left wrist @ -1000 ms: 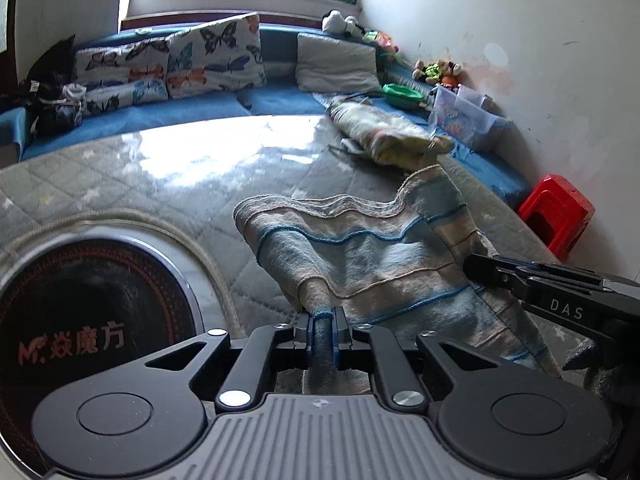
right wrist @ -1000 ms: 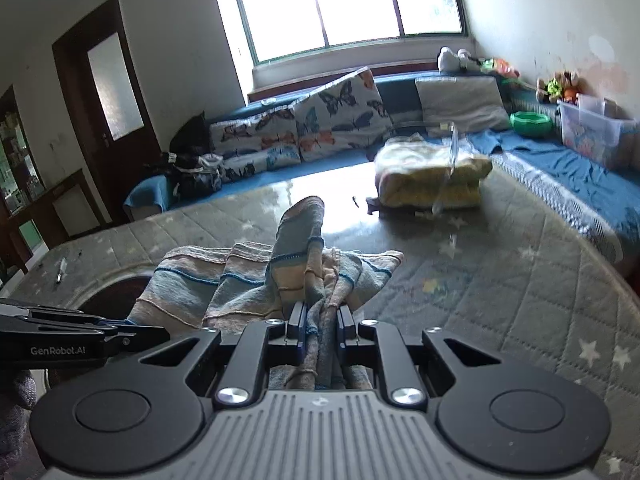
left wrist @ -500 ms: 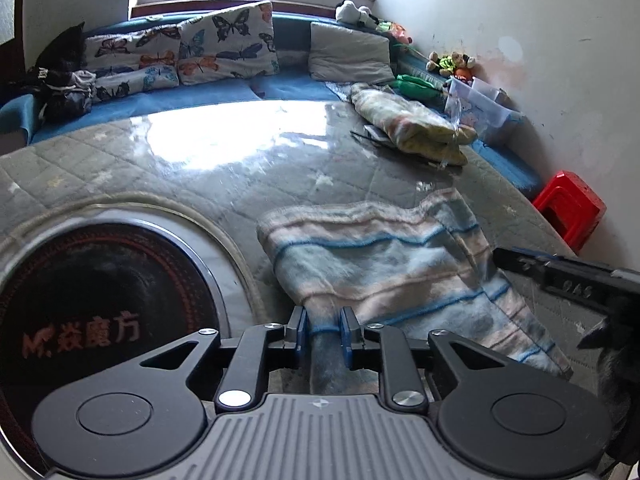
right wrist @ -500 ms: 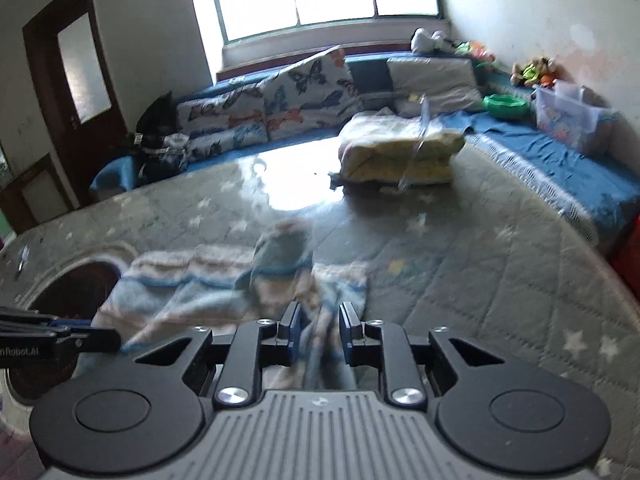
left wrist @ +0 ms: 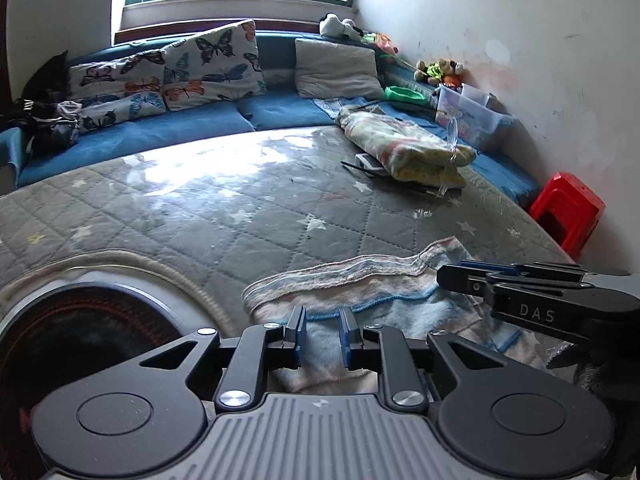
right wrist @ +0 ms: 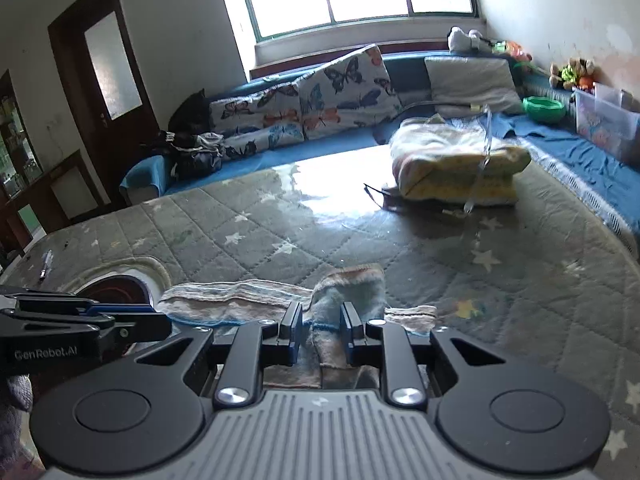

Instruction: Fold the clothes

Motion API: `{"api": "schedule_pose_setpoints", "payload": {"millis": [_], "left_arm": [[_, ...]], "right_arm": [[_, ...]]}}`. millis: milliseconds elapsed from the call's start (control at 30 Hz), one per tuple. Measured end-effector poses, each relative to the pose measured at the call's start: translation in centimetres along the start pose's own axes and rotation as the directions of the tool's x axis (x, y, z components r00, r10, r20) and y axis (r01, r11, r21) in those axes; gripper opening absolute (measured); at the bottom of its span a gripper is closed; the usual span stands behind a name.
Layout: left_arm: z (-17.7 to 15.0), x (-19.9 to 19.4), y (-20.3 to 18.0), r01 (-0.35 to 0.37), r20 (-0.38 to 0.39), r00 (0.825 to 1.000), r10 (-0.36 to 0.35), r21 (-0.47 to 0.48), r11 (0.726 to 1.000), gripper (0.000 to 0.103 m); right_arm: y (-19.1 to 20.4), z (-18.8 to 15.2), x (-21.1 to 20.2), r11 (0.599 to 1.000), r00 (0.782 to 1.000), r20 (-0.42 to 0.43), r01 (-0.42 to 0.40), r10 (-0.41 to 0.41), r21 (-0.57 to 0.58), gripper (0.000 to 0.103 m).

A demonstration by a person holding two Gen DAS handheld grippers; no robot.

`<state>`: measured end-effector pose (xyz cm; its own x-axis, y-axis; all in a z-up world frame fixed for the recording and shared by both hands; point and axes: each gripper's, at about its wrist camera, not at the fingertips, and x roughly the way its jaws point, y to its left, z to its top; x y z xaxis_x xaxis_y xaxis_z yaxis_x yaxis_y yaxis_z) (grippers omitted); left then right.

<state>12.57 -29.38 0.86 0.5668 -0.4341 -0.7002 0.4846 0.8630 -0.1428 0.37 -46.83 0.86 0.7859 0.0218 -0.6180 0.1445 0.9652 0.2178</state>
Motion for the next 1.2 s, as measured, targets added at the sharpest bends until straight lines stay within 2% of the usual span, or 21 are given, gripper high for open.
{"api": "schedule_pose_setpoints", "payload": {"millis": [200, 300, 400, 467, 833, 1000, 1067, 1200], "left_arm": [[0.3, 2.4, 0.1, -0.013, -0.032, 0.999, 0.014, 0.018, 1.0, 0.02], [0.3, 3.1, 0.2, -0.02, -0.042, 0.999, 0.021, 0.022, 1.0, 0.02], [0.2, 2.4, 0.1, -0.023, -0.039, 0.999, 0.024, 0.022, 1.0, 0.025], [0.0, 1.6, -0.2, -0.024, -0.031, 0.999, 0.025, 0.028, 0.999, 0.034], [-2.8, -2.5, -1.7, -0.032, 0.0, 0.999, 0.032, 0.087, 0.996, 0.041], [-4.2, -3.8, -1.4, -0.049, -0.008, 0.999, 0.05, 0.075, 0.996, 0.05], [-4.9, -4.4, -1.1, -0.048, -0.008, 0.999, 0.049, 0.064, 0.997, 0.054], [-6.2, -5.6, -0.8, -0.052, -0.011, 0.999, 0.053, 0.055, 0.997, 0.059]], "right_arm": [[-1.1, 0.0, 1.9, 1.0, 0.998, -0.049, 0.03, -0.029, 0.01, 0.02], [-1.3, 0.0, 1.8, 1.0, 0.999, -0.046, 0.025, -0.025, 0.014, 0.021], [-0.7, 0.1, 0.8, 1.0, 0.999, -0.026, 0.026, -0.027, -0.01, 0.024], [-0.2, -0.4, -0.3, 0.999, 1.0, -0.024, 0.017, -0.018, -0.036, 0.025], [2.3, -4.7, -6.4, 0.982, 0.998, -0.03, -0.056, 0.051, -0.182, 0.027], [1.8, -7.1, -8.0, 0.981, 0.998, -0.051, -0.036, 0.027, -0.191, 0.03], [2.1, -8.0, -8.8, 0.975, 0.999, -0.042, -0.032, 0.023, -0.22, 0.037], [2.7, -9.5, -10.3, 0.962, 1.0, -0.02, -0.013, 0.007, -0.274, 0.039]]}}
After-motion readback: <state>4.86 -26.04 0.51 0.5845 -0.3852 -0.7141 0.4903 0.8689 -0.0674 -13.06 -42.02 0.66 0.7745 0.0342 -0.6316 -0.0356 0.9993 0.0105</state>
